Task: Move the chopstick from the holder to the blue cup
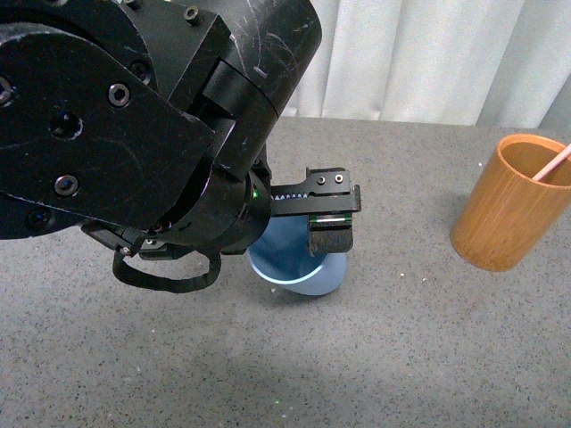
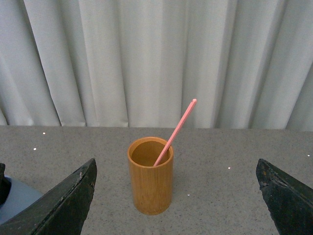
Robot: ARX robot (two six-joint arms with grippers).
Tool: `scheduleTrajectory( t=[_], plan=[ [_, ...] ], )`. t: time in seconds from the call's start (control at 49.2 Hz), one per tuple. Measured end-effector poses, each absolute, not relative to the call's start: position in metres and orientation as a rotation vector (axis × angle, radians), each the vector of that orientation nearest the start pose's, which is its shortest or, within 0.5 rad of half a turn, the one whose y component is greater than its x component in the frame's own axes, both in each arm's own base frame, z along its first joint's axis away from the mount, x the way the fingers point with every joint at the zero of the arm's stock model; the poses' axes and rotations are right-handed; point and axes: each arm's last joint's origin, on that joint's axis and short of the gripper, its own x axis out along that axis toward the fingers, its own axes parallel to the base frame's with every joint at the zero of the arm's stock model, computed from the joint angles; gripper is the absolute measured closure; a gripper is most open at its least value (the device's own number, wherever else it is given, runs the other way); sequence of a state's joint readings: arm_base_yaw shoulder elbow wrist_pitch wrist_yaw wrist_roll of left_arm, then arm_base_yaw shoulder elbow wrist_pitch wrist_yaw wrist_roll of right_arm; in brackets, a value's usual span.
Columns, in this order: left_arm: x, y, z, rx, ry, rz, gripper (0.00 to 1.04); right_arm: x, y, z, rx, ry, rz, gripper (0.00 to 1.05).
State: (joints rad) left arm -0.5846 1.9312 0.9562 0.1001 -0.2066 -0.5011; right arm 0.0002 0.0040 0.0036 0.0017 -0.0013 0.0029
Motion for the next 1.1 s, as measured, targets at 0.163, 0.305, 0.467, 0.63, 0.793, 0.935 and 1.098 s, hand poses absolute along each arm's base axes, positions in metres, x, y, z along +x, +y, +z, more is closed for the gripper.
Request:
scheduleTrajectory(
  t=[0.163,0.305,0.467,0.63,0.793,0.935,1.098],
  plan=[
    [0.306,-0.196,0.109,-0.13,0.869,-0.141,0.07,0.098,0.0,0.165,0.003,-0.001,0.002,0.1],
    [0.307,-0.197,0.112,-0.131,0.865,-0.144,0.07,0.098,0.0,0.165,0.003,-0.001,0.002,0.1],
    [0.306,-0.198,0.113,-0.131,0.863,-0.147,0.07,0.098,0.0,0.165,0.003,-0.002,0.002,0.1],
    [0.306,-0.197,0.114,-0.13,0.865,-0.147,0.07,0.098,0.0,0.165,0.003,-0.001,0.002,0.1],
    [0.307,-0.198,0.117,-0.131,0.861,-0.148,0.07,0.098,0.0,0.165,0.002,-0.001,0.002,0.1],
    [0.308,-0.2,0.123,-0.136,0.848,-0.154,0.07,0.098,0.0,0.165,0.003,-0.002,0.002,0.1],
    [0.307,-0.204,0.125,-0.134,0.844,-0.163,0.07,0.098,0.0,0.165,0.003,-0.001,0.002,0.1]
  ],
)
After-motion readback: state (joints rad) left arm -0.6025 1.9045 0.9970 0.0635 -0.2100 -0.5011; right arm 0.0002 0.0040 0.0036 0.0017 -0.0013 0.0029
